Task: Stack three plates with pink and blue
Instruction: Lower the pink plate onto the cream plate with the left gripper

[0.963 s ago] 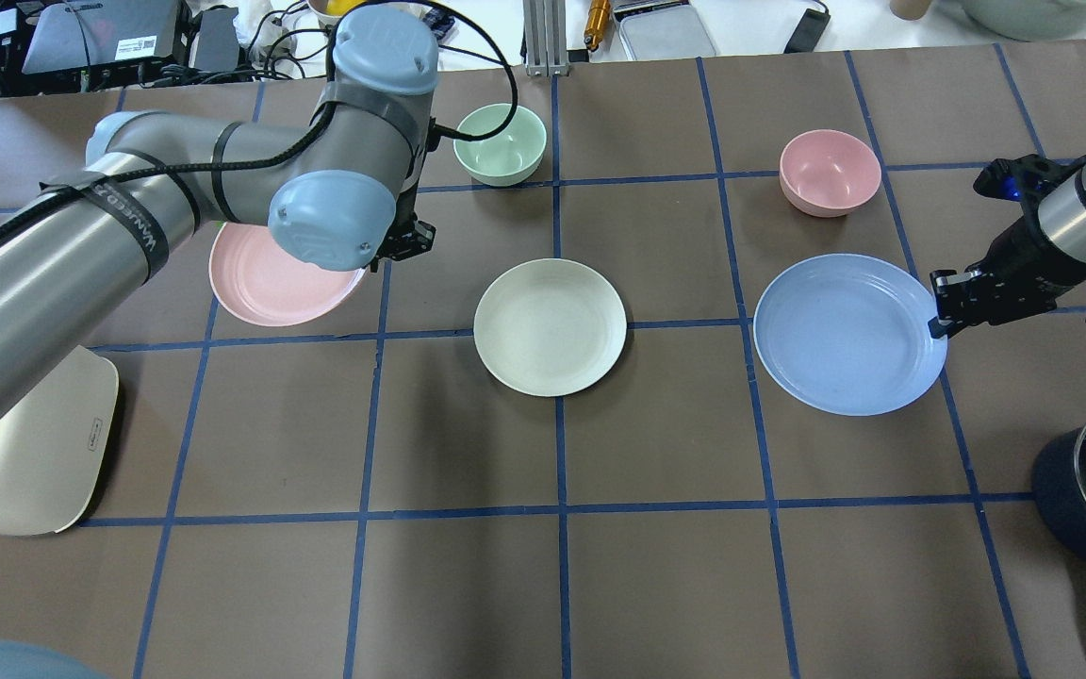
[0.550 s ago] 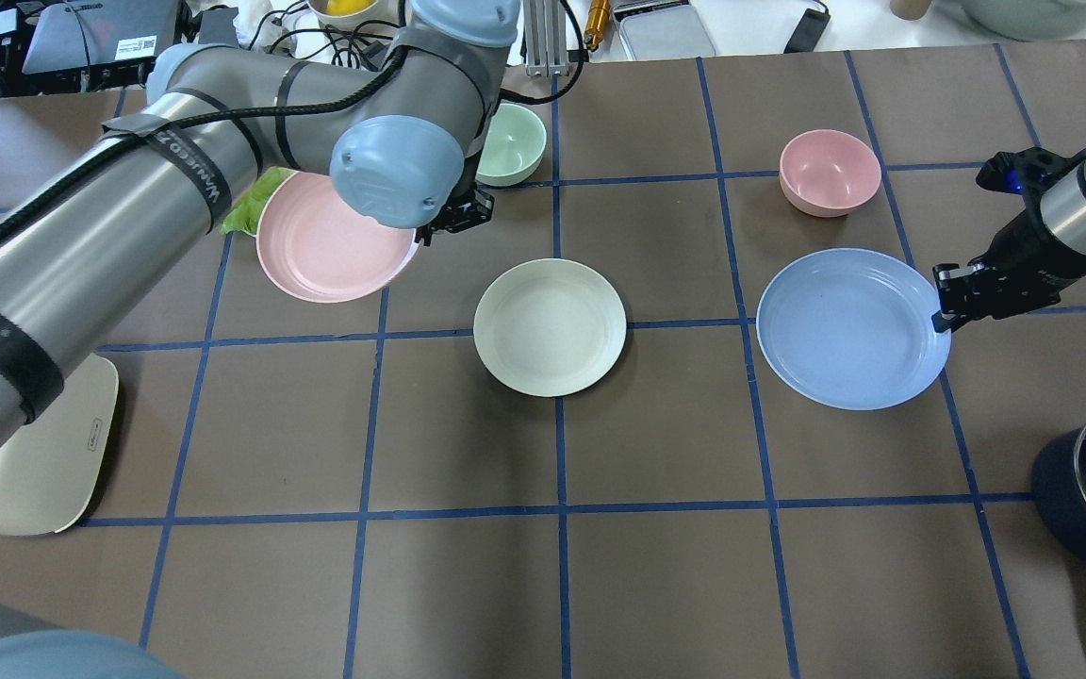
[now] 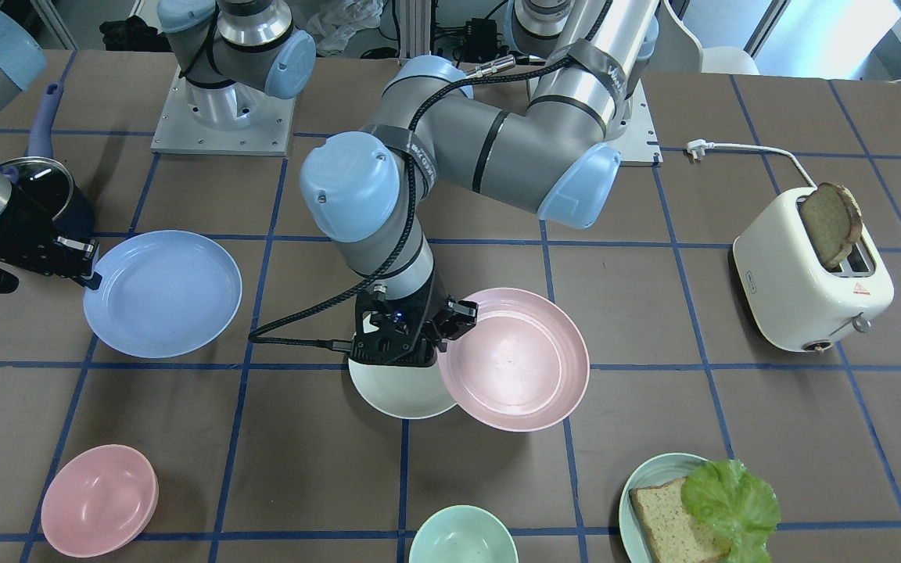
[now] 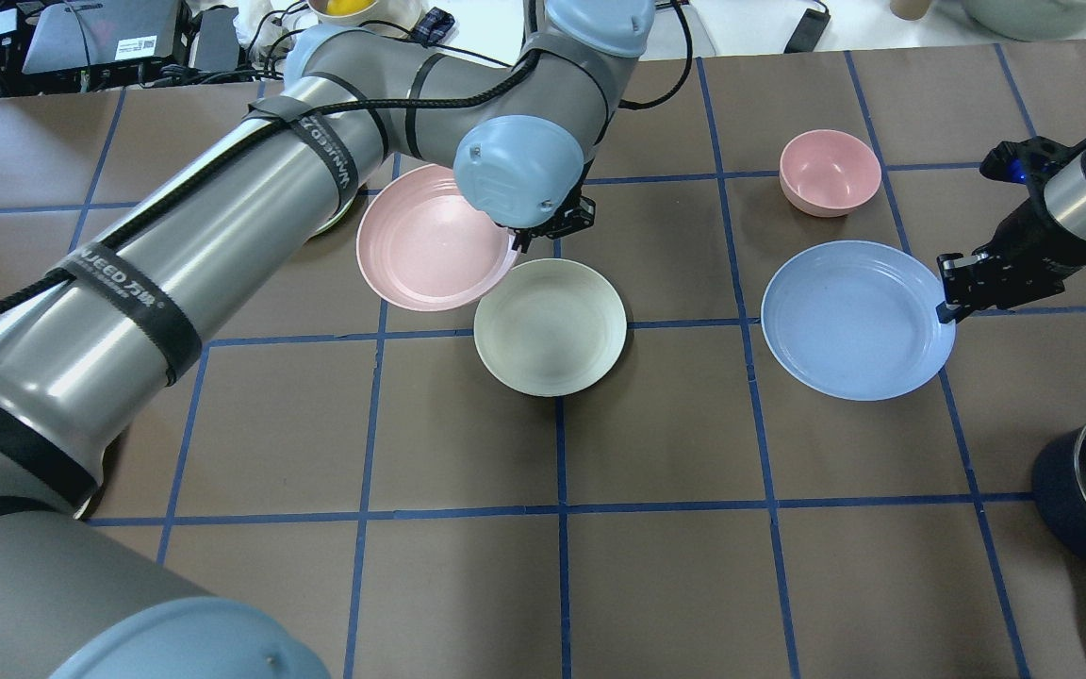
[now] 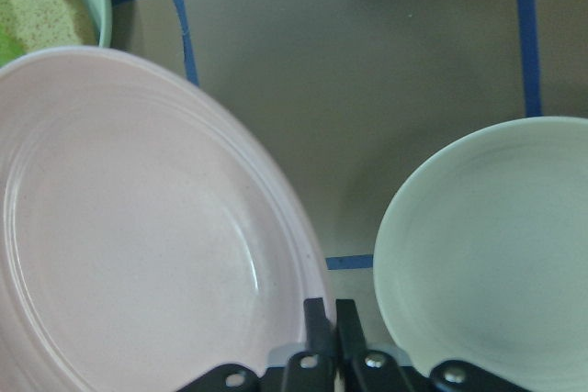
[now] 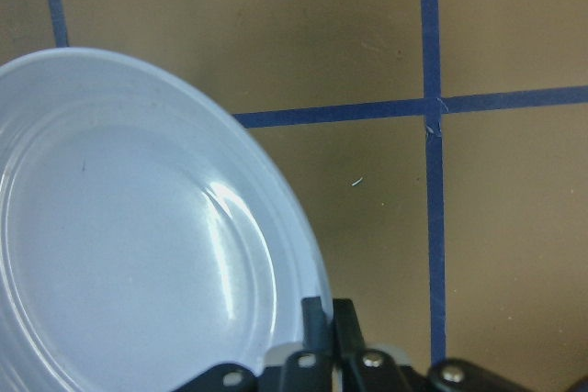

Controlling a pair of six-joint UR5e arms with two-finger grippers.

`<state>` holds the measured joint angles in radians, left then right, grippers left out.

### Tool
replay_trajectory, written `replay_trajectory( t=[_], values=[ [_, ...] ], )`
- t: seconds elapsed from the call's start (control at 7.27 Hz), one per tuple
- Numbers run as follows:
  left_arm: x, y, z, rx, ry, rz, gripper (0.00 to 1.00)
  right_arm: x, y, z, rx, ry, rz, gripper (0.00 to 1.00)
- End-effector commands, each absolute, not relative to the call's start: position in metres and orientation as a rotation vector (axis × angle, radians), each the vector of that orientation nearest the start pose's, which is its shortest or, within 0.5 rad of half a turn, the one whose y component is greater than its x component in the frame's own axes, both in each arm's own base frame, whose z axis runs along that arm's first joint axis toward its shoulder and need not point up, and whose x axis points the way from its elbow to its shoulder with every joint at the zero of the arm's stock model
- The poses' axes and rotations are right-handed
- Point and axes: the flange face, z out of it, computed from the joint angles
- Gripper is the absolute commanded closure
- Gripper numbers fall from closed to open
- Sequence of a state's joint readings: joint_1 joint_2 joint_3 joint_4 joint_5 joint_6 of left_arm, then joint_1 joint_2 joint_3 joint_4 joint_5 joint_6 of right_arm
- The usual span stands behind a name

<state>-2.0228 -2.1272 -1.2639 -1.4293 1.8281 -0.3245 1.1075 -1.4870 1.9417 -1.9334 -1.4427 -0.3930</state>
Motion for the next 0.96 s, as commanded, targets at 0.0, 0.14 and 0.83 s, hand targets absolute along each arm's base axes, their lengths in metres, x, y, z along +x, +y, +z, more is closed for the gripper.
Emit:
replay_trajectory(
  t=[0.0,0.14,0.83],
  values=[
    [-0.439,-0.560,0.301,0.176,2.843,0.056,1.00,-0.083,-0.493,0.306,0.112,2.980,0.050,1.00],
    [-0.449,-0.554,0.297,0.160,2.852,0.067,1.00,-0.082,-0.493,0.306,0.110,2.984,0.050,1.00],
    [-0.486,-0.552,0.268,0.104,2.890,0.118,1.00,-0.084,-0.493,0.306,0.106,3.010,0.061,1.00]
  ],
)
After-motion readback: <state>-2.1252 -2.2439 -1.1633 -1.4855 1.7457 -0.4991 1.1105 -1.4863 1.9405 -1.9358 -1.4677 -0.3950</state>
